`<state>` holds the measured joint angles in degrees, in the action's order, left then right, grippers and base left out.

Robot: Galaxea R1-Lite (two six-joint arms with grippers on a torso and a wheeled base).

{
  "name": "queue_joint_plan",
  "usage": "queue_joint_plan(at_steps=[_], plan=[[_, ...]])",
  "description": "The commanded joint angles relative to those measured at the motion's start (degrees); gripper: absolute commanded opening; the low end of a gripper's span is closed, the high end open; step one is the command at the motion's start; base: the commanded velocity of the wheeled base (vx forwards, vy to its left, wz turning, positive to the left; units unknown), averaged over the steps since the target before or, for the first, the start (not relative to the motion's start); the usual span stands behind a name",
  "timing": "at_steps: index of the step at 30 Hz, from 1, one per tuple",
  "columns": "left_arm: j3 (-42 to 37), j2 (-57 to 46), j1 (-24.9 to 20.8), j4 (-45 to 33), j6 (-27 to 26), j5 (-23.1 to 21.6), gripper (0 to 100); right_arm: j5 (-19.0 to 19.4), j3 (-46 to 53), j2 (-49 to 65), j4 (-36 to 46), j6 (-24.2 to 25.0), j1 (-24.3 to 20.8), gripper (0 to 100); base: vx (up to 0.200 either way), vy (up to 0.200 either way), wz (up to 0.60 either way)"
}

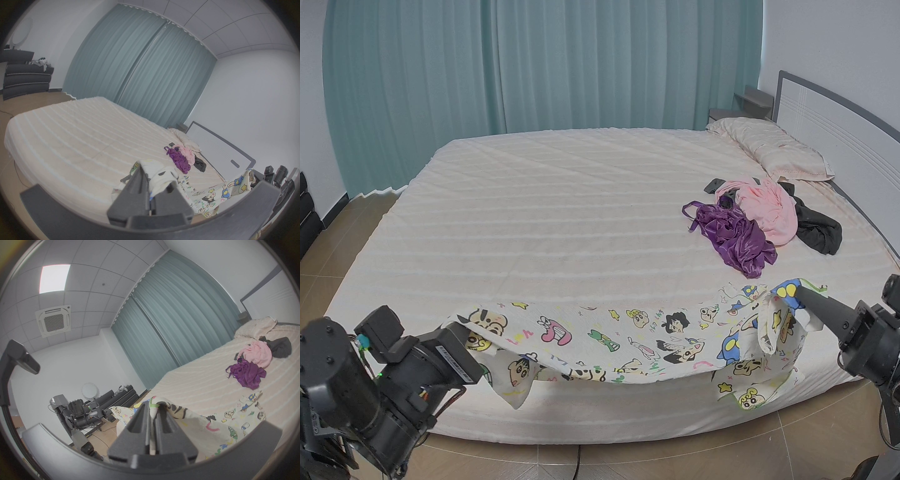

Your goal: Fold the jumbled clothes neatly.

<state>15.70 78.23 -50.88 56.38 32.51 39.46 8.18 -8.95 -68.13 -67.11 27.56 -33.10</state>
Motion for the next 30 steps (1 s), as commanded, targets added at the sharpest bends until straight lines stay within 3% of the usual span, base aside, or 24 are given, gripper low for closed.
queue_joint_plan(at_steps=[1, 5, 9, 14, 20, 24, 30], plan=[[1.7, -11.4, -0.5, 0.0, -7.0, 0.1, 0, 3.3, -3.3, 8.6, 2.0, -0.4, -1.2, 0, 0.000, 0.000, 0.00], [4.6, -13.6, -0.1, -0.2, -11.1, 0.1, 0, 4.7, -8.5, 11.9, 7.3, -0.3, -1.2, 0, 0.000, 0.000, 0.00], [11.5, -16.1, 0.8, -6.3, -16.2, 0.1, 0, 4.6, -18.2, 14.0, 14.4, -0.2, -0.8, 0, 0.000, 0.000, 0.00], [18.6, -16.7, 3.5, -14.9, -16.0, 0.1, 0, 4.9, -25.6, 12.1, 17.6, -0.2, 1.5, 0, 0.000, 0.000, 0.00], [23.5, -15.6, 6.9, -18.1, -16.0, 0.1, 0, 5.9, -33.3, 7.3, 20.4, -0.1, 4.6, 0, 0.000, 0.000, 0.00], [26.0, -11.7, 11.4, -21.0, -15.3, -0.3, 0, 6.0, -36.2, -0.3, 20.4, -0.1, 7.5, 0, 0.000, 0.000, 0.00], [27.6, -4.1, 15.6, -21.1, -9.8, -0.6, 0, 5.9, -39.7, -9.3, 20.1, 0.0, 11.4, 0, 0.000, 0.000, 0.00]])
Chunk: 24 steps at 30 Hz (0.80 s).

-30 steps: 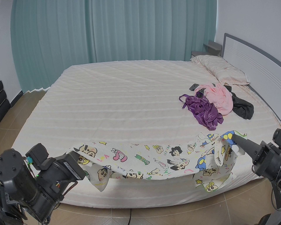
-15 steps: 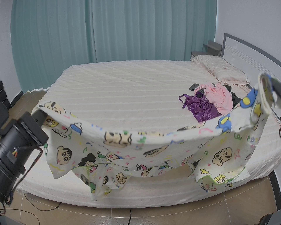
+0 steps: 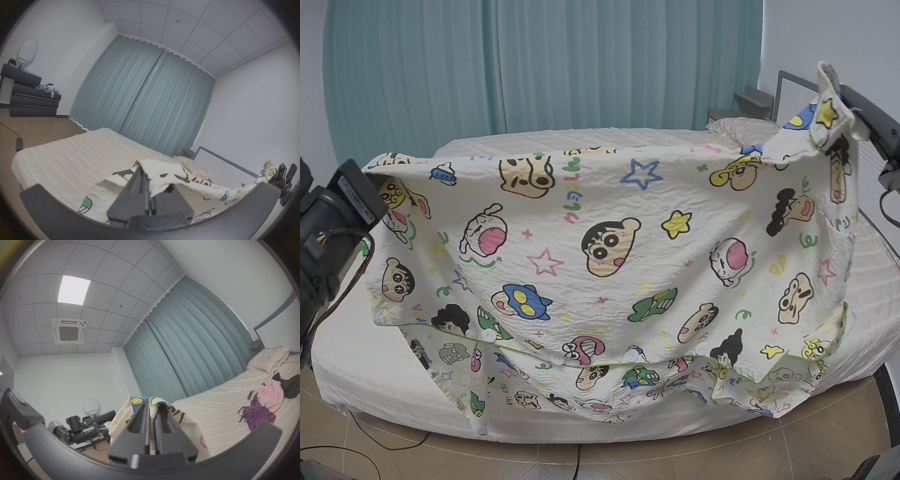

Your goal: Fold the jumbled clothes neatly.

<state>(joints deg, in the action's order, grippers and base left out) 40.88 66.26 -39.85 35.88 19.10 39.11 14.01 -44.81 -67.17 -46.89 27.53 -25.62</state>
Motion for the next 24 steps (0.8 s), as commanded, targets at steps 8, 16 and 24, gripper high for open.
queue_joint_plan(at_steps=[8, 16, 24], plan=[[4.8, 17.9, 8.6, -0.6, 5.2, -1.9, 0, -0.4, -9.2, -19.7, -2.5, 0.0, 8.0, 0, 0.075, 0.000, 0.00], [9.8, 25.4, 11.3, -0.7, 7.8, -2.8, 0, -0.6, -10.2, -27.0, -5.4, 0.0, 8.9, 0, 0.200, 0.000, 0.00], [15.4, 37.1, 15.6, -0.6, 8.8, -5.2, 0, -4.2, -15.8, -37.5, -6.6, 0.0, 10.1, 0, 0.175, 0.000, 0.00]])
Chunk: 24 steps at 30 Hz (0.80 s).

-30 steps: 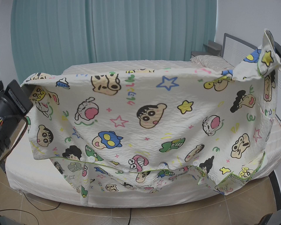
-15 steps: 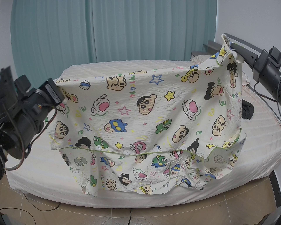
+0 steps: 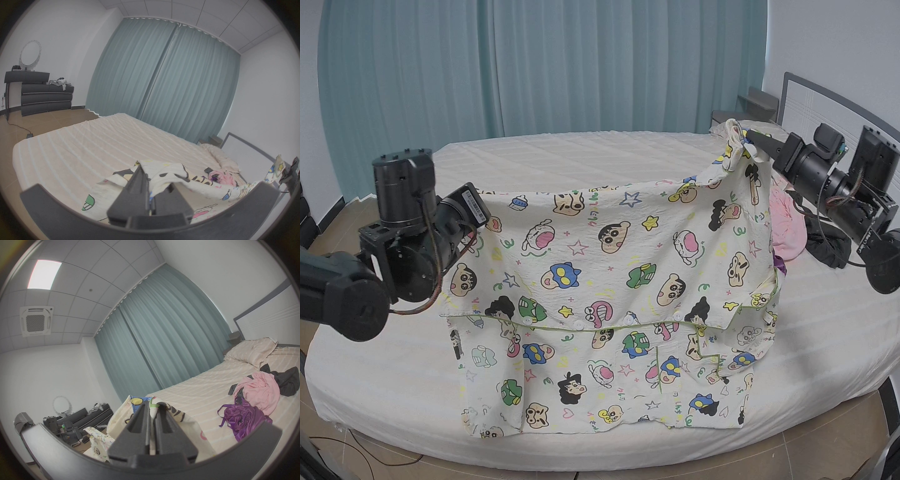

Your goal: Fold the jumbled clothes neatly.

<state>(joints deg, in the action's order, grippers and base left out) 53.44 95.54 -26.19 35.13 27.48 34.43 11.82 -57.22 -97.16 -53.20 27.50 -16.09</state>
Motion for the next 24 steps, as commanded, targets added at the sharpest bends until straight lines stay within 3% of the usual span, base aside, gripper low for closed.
queue_joint_plan(at_steps=[1, 14, 15, 18, 19, 23, 24], plan=[[4.4, 10.7, 2.5, 0.0, 0.6, -0.6, 0, -3.0, -4.8, -9.8, 0.5, 0.0, 0.5, 0, 0.000, 0.000, 0.00], [13.5, 24.7, 3.5, -0.2, 0.7, -1.3, 0, -8.0, -12.0, -22.8, 0.6, 0.2, 1.2, 0, 0.000, 0.000, 0.00], [15.9, 27.2, 4.1, -0.2, 0.9, -1.2, 100, -8.1, -13.0, -25.2, 0.6, 0.4, 1.0, 0, 0.000, 0.000, 0.00], [19.3, 31.1, 4.9, -0.4, 1.3, -1.1, 100, -8.2, -16.1, -28.3, 0.7, 2.0, 0.8, 0, 0.000, 0.000, 0.00], [20.4, 32.1, 5.4, -0.4, 1.4, -1.1, 100, -8.3, -17.0, -29.2, 0.7, 3.3, 0.7, 100, 0.000, 0.000, 0.00], [24.5, 35.3, 7.2, -1.0, 2.8, -1.0, 100, -9.7, -20.9, -32.3, 2.1, 6.6, 1.1, 100, 0.000, 0.000, 0.00], [25.9, 36.3, 8.0, -2.0, 3.3, -1.0, 100, -11.8, -22.9, -33.9, 3.1, 6.9, 1.2, 100, 0.000, 0.000, 0.00]])
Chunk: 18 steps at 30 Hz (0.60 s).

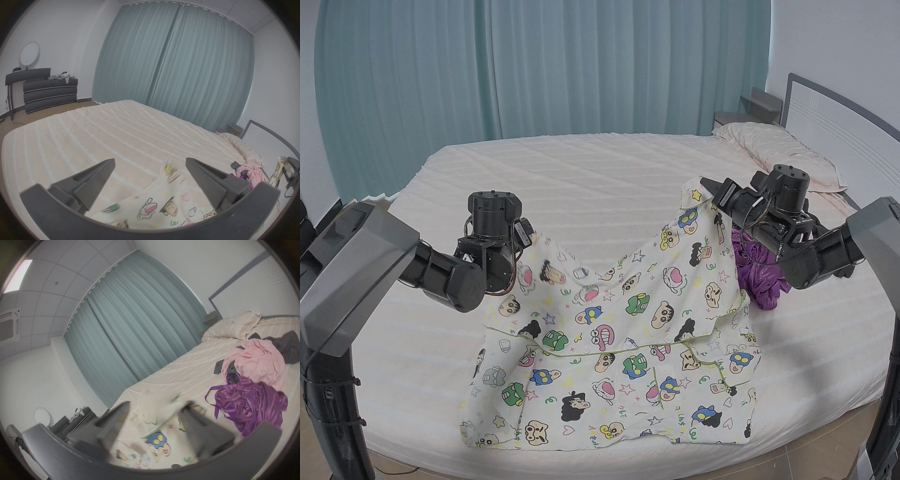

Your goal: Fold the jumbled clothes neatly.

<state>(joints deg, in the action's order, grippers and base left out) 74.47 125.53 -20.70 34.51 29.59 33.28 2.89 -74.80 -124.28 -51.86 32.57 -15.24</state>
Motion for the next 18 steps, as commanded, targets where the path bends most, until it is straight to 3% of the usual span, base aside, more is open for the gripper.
queue_joint_plan(at_steps=[1, 6, 12, 15, 18], plan=[[5.5, 6.7, 3.0, -2.1, 1.4, 0.1, 100, -4.6, -6.9, -7.8, 1.9, 2.0, 0.6, 100, 0.000, 0.000, 0.00], [7.0, 7.5, 5.8, -3.4, 2.8, 0.1, 100, -12.1, -13.4, -13.5, 4.7, 2.3, 1.1, 100, 0.000, 0.000, 0.00], [3.6, 4.3, 6.4, -3.6, 2.9, 0.1, 100, -12.9, -13.4, -13.3, 6.4, 2.5, 2.8, 100, 0.000, 0.000, 0.00], [-0.3, 1.2, 6.1, -3.5, 3.5, 0.0, 100, -12.6, -12.4, -12.2, 13.5, 1.5, 4.5, 100, 0.000, 0.000, 0.00], [-4.2, -2.0, 5.6, -3.5, 4.9, -0.1, 100, -12.1, -10.6, -10.6, 15.0, 2.0, 6.0, 100, 0.000, 0.000, 0.00]])
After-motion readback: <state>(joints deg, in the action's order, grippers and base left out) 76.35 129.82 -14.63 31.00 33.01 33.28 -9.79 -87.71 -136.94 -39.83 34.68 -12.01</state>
